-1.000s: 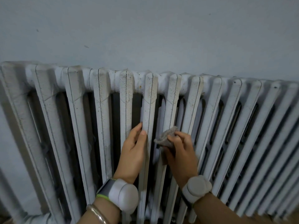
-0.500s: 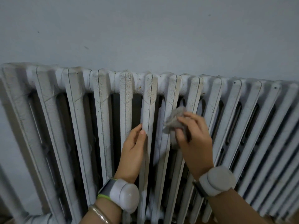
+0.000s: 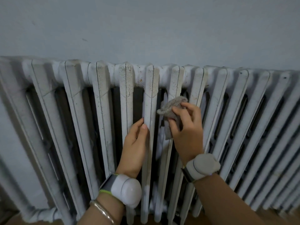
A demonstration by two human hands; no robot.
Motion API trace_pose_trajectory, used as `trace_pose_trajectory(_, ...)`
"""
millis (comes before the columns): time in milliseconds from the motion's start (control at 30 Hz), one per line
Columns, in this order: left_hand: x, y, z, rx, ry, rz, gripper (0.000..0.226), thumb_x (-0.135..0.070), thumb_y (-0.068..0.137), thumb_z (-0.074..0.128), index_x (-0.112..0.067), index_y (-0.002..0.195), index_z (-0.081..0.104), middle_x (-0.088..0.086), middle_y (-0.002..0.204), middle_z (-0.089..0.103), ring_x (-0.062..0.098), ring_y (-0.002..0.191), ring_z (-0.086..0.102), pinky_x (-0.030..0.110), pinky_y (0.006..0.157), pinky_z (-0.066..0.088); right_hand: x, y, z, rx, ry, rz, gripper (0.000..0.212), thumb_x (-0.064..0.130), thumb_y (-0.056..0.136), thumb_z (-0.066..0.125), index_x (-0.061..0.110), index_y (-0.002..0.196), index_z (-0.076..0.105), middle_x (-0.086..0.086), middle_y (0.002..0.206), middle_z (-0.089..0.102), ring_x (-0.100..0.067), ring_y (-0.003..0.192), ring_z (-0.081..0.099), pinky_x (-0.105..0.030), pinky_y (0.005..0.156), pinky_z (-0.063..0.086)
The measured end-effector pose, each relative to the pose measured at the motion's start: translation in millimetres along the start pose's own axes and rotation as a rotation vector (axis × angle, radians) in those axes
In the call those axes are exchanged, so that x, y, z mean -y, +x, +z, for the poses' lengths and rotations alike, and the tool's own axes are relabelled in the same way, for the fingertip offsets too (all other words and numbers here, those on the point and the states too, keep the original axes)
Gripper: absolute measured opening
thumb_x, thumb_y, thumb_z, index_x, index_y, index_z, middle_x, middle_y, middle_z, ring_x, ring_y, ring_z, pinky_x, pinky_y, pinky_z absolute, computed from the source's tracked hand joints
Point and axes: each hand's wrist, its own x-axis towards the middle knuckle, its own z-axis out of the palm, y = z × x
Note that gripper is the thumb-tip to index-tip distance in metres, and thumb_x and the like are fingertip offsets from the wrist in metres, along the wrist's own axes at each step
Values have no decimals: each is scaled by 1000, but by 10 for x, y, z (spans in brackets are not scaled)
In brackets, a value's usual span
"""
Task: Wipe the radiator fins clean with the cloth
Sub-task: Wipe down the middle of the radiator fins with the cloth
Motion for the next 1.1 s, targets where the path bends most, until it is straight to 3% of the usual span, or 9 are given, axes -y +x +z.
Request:
trace_pose_trajectory(200, 18, 8, -10, -1, 30, 7, 41, -39, 97, 43, -31, 137, 46, -13, 135, 51, 3, 126, 46, 36, 113, 33, -145, -379, -14, 208, -80, -22, 31, 6, 83, 68, 12, 111, 56, -11, 129, 37, -25, 110, 53, -19, 99, 36)
trace_pose_trajectory(333, 46, 20, -34, -4, 57, 20, 42, -43, 96, 42, -31, 137, 46, -13, 136, 51, 4, 127, 45, 38, 113, 33, -227, -598, -22, 339, -152, 0, 31, 15, 91, 58, 21, 121, 54, 3, 124, 49, 3, 101, 42, -1, 87, 35)
trace_pose_trajectory(433, 42, -2, -7, -14, 66, 22, 42, -44, 96, 42, -34, 137, 45, -13, 137, 50, 4, 128, 44, 38, 113, 32, -233, -664, -127, 425, -28, 64, 16, 14, 92, 58, 26, 102, 56, 3, 103, 59, -7, 88, 60, -19, 77, 48)
trace_pose_trajectory(567, -29, -61, 51, -48, 66, 40, 39, -39, 97, 41, -35, 136, 44, -15, 137, 48, 0, 125, 44, 29, 112, 32, -293, -728, -207, 538, 2, -97, 15, 11, 90, 57, 22, 100, 53, 4, 113, 50, -3, 98, 54, -15, 86, 44)
trace_pose_trajectory(667, -63, -106, 108, -153, 95, 139, 39, -29, 99, 43, -29, 137, 45, -16, 136, 49, -12, 117, 44, 6, 98, 33, -418, -625, -295, 505, 7, -213, 27, 11, 83, 63, 26, 102, 52, 10, 111, 42, 9, 103, 38, -6, 96, 35)
trace_pose_trajectory(767, -43, -142, 141, -282, 278, 374, 34, -22, 100, 42, -24, 133, 49, -14, 129, 51, -4, 119, 47, 15, 101, 36, -357, -337, -446, 363, 98, -54, 20, 11, 83, 63, 17, 102, 61, 7, 111, 46, 1, 99, 45, -6, 93, 36)
trace_pose_trajectory(867, -25, -171, 241, -322, 384, 543, 29, -16, 97, 42, -16, 123, 55, -6, 116, 56, 0, 110, 52, 12, 95, 39, -322, -16, -587, 87, 25, -52, 22, 1, 81, 69, 4, 103, 67, -6, 110, 52, 2, 100, 44, -4, 94, 34)
trace_pose_trajectory(967, -5, -197, 413, -246, 335, 524, 31, -18, 95, 42, -18, 123, 56, -14, 114, 57, -6, 111, 51, 10, 96, 39, -304, 208, -684, -78, 100, -37, 24, 1, 84, 67, 3, 108, 65, -12, 114, 51, 1, 106, 44, -7, 97, 34)
trace_pose_trajectory(1100, 90, -171, 585, -144, 234, 299, 37, -25, 98, 45, -25, 136, 48, -15, 134, 51, -5, 124, 44, 19, 106, 36, -320, 430, -682, -136, 193, 10, 27, 6, 88, 64, 7, 115, 62, -8, 121, 46, 9, 113, 40, -11, 100, 33)
